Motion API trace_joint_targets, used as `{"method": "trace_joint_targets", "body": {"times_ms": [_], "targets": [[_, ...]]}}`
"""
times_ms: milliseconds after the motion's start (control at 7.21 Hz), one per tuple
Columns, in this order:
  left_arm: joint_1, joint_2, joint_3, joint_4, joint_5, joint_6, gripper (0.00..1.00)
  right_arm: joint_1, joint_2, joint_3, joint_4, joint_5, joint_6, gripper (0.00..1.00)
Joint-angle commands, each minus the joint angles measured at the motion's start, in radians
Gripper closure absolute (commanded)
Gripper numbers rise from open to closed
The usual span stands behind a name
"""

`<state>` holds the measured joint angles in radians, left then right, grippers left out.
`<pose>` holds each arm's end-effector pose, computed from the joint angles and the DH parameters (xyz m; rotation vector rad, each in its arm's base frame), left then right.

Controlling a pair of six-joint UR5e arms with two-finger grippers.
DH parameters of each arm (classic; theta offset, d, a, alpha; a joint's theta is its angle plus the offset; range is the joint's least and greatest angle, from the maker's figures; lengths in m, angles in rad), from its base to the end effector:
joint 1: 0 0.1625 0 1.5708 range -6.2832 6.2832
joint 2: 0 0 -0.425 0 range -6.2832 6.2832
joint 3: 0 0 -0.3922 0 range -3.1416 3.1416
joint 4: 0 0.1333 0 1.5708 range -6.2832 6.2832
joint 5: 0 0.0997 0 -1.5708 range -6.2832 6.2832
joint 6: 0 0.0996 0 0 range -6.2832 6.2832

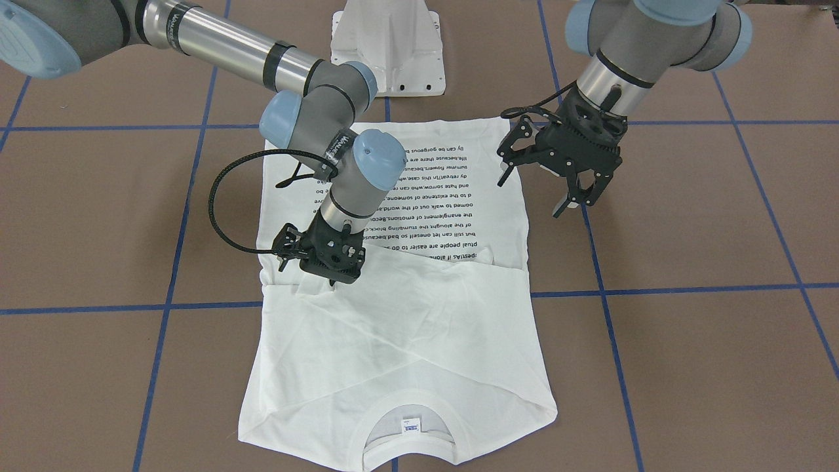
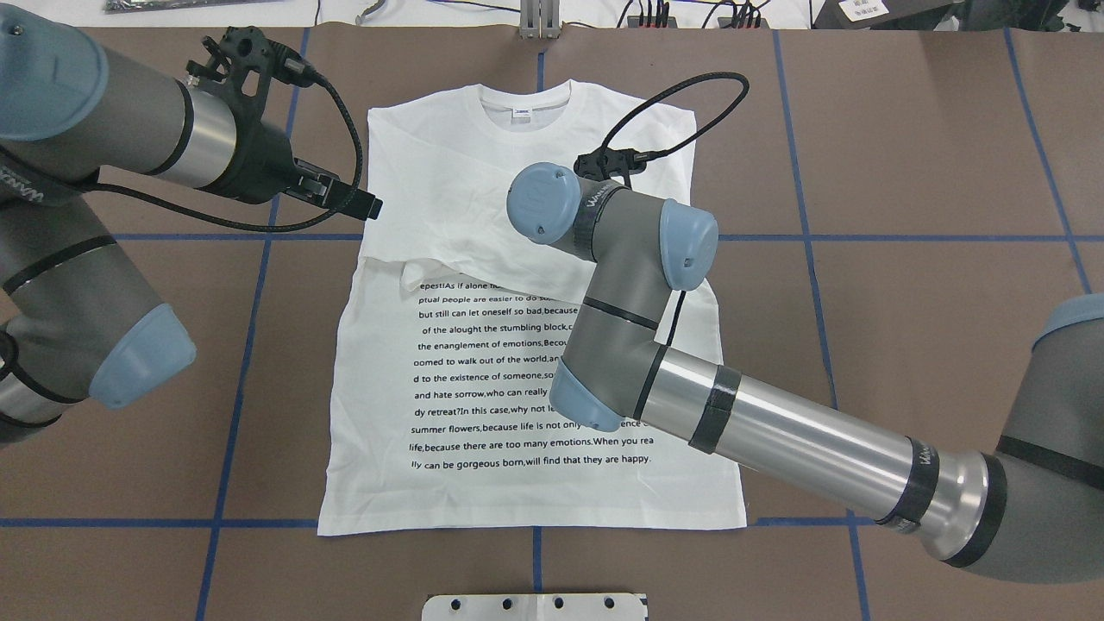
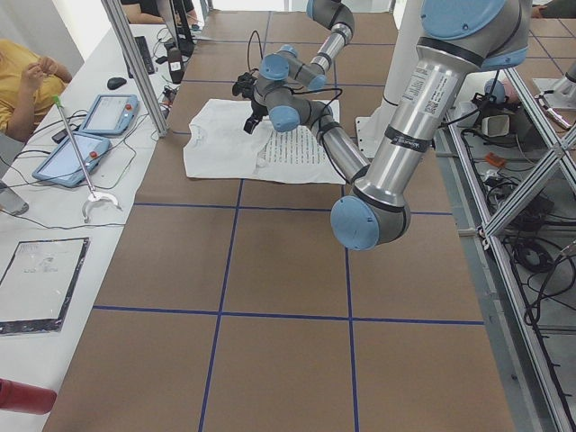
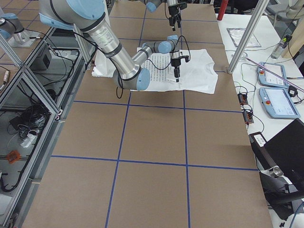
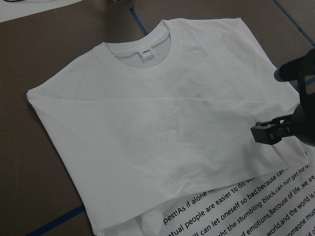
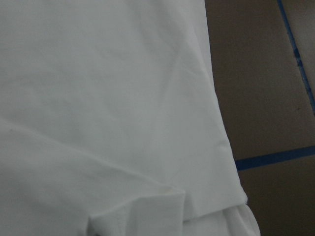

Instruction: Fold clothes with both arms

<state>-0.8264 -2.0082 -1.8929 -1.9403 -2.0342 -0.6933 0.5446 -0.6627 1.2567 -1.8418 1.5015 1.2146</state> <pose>0.3328 -0.4923 0.2254 0.5626 1.0415 0.3064 -0.5998 -0.5272 0.2671 0.2027 -0.2612 0.1979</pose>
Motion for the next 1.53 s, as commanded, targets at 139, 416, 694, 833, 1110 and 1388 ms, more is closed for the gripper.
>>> {"method": "trace_joint_targets", "body": {"times_ms": [139, 416, 694, 833, 1110, 1388], "targets": [[0.001, 0.000, 0.000, -0.002, 0.000, -0.006, 0.00, 0.012, -0.122, 0.154, -0.137, -0.020, -0.092, 0.00], [0.001, 0.000, -0.002, -0.002, 0.002, -0.008, 0.00, 0.035, -0.228, 0.269, -0.143, -0.044, -0.196, 0.00], [0.001, 0.000, -0.003, -0.003, 0.000, -0.015, 0.00, 0.057, -0.250, 0.325, -0.140, -0.043, -0.260, 0.00], [0.001, -0.001, -0.003, 0.000, -0.003, -0.015, 0.00, 0.083, -0.253, 0.408, -0.131, -0.023, -0.314, 0.00], [0.000, 0.008, -0.021, 0.006, -0.006, -0.015, 0.00, 0.126, -0.316, 0.676, -0.129, 0.180, -0.331, 0.00], [0.000, 0.083, -0.067, 0.004, -0.003, -0.017, 0.00, 0.123, -0.383, 0.827, -0.126, 0.213, -0.260, 0.00]]}}
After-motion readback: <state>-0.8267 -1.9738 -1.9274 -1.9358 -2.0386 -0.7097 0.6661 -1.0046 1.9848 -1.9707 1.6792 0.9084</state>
